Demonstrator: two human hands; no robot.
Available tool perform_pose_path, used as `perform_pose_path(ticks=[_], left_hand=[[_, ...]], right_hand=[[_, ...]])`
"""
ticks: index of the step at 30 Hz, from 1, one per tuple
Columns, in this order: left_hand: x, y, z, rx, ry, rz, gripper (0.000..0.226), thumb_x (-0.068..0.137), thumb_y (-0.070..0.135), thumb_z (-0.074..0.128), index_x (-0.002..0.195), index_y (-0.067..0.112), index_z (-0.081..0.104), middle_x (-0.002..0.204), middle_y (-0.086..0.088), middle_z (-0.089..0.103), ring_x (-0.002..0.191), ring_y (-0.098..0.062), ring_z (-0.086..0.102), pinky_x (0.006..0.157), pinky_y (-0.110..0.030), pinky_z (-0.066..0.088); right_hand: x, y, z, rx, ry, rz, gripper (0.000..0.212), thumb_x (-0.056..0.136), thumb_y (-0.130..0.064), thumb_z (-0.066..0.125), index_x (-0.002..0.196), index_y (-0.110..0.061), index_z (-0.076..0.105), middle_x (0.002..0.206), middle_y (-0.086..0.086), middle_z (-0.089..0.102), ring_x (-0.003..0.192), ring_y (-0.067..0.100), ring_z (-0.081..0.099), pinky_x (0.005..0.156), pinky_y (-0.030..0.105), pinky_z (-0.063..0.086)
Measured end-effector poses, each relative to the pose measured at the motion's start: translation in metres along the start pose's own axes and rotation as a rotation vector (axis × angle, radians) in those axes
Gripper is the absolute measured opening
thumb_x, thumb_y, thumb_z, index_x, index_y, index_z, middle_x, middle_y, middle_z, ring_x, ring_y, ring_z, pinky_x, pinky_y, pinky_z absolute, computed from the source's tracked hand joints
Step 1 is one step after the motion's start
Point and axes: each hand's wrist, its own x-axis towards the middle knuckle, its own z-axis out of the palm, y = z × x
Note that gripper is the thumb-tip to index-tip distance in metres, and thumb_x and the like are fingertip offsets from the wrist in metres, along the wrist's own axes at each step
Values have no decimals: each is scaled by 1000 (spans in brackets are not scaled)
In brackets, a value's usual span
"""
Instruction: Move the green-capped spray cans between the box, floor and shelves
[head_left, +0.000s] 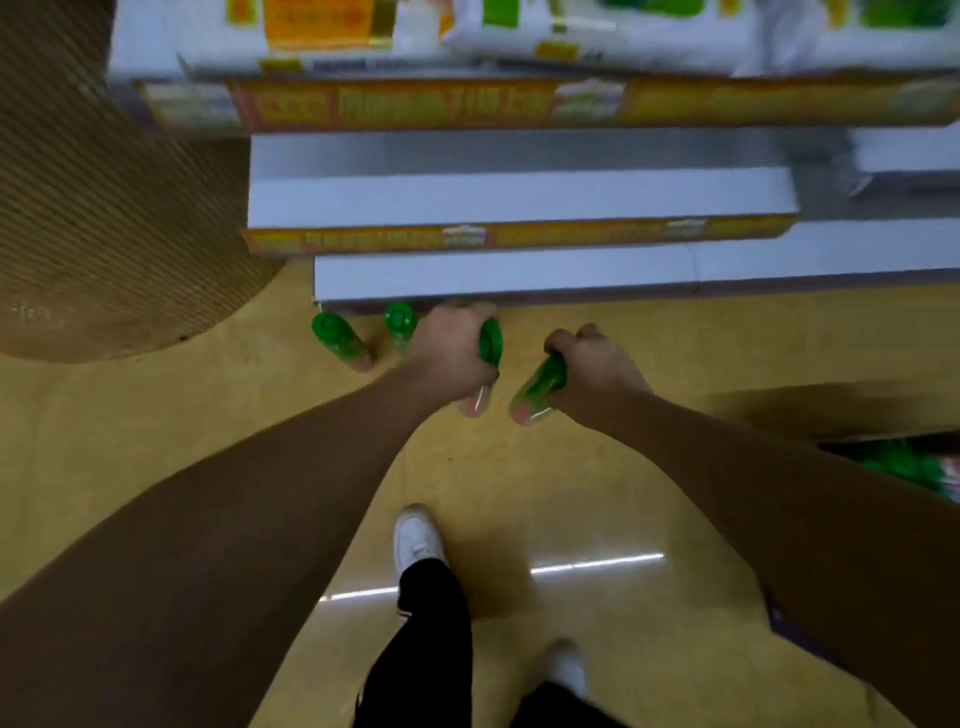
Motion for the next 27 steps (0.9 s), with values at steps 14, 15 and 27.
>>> perform_pose_path(ticks=[14, 15, 27], left_hand=[[-155, 346, -186, 179, 205, 455, 69, 75, 39, 85, 133, 19, 53, 113, -11, 65, 101, -30, 64, 79, -44, 58], [-167, 372, -198, 193, 211, 466, 70, 74, 40, 85, 133, 19, 52, 114, -10, 65, 100, -29, 64, 78, -42, 58], [-250, 630, -256, 296, 307, 761, 63, 69, 46, 88, 120, 23, 59, 112, -2, 64, 99, -24, 61, 74, -36, 53]], right_hand=[[-292, 76, -285, -25, 229, 86, 60, 74, -33, 86, 126, -17, 61, 117, 8, 64, 103, 25, 60, 78, 35, 55], [-316, 81, -310, -15, 247, 96, 61, 73, -34, 87, 125, -17, 61, 117, 7, 63, 100, 23, 59, 75, 34, 54], [-539, 172, -499, 138, 509, 322, 60, 68, -23, 93, 120, -13, 64, 107, 9, 64, 82, 25, 67, 53, 32, 59]])
